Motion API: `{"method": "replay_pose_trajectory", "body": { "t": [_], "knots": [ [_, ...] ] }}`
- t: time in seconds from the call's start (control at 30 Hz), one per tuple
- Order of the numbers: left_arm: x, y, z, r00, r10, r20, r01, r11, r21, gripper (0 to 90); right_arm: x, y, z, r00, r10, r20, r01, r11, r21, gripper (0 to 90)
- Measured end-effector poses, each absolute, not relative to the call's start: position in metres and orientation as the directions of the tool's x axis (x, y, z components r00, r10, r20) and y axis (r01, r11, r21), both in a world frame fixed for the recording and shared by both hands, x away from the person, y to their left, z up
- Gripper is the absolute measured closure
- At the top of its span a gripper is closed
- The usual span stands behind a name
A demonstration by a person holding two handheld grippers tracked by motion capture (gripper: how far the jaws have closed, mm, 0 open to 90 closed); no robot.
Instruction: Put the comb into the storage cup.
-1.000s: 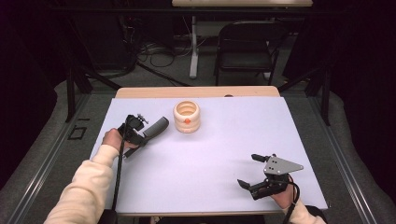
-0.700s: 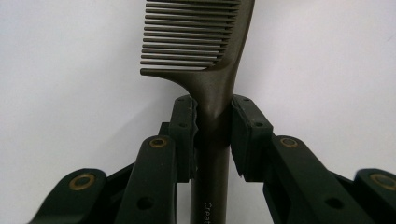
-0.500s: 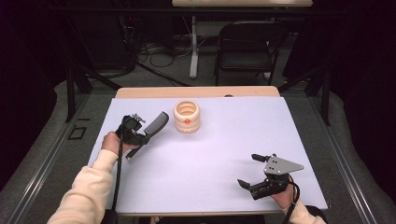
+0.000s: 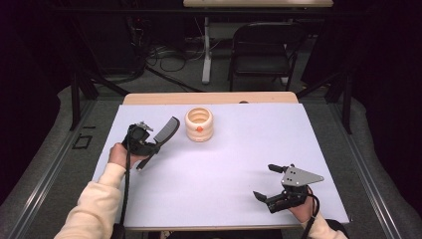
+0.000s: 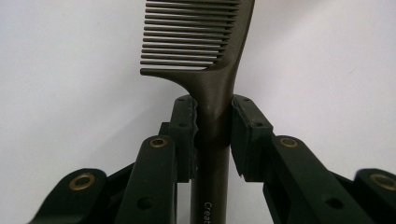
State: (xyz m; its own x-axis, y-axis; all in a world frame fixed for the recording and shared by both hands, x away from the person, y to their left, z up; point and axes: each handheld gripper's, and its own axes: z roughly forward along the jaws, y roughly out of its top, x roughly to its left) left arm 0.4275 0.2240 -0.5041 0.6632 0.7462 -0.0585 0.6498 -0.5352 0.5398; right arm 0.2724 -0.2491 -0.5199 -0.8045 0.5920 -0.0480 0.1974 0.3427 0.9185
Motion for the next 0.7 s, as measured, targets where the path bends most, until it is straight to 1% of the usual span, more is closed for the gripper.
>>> {"method": "replay_pose_trajectory", "body": {
  "t": [0.43,0.7],
  "knots": [
    [0.414,0.220,-0.502,0.662,0.747,-0.051,0.613,-0.502,0.610,72.0,0.273,-0.250,-0.520,-0.803,0.594,-0.049,0.198,0.343,0.918,0.0],
    [0.410,0.220,-0.501,0.649,0.759,-0.051,0.590,-0.460,0.663,72.0,0.273,-0.250,-0.520,-0.802,0.595,-0.049,0.198,0.342,0.918,0.0]
  ]
}}
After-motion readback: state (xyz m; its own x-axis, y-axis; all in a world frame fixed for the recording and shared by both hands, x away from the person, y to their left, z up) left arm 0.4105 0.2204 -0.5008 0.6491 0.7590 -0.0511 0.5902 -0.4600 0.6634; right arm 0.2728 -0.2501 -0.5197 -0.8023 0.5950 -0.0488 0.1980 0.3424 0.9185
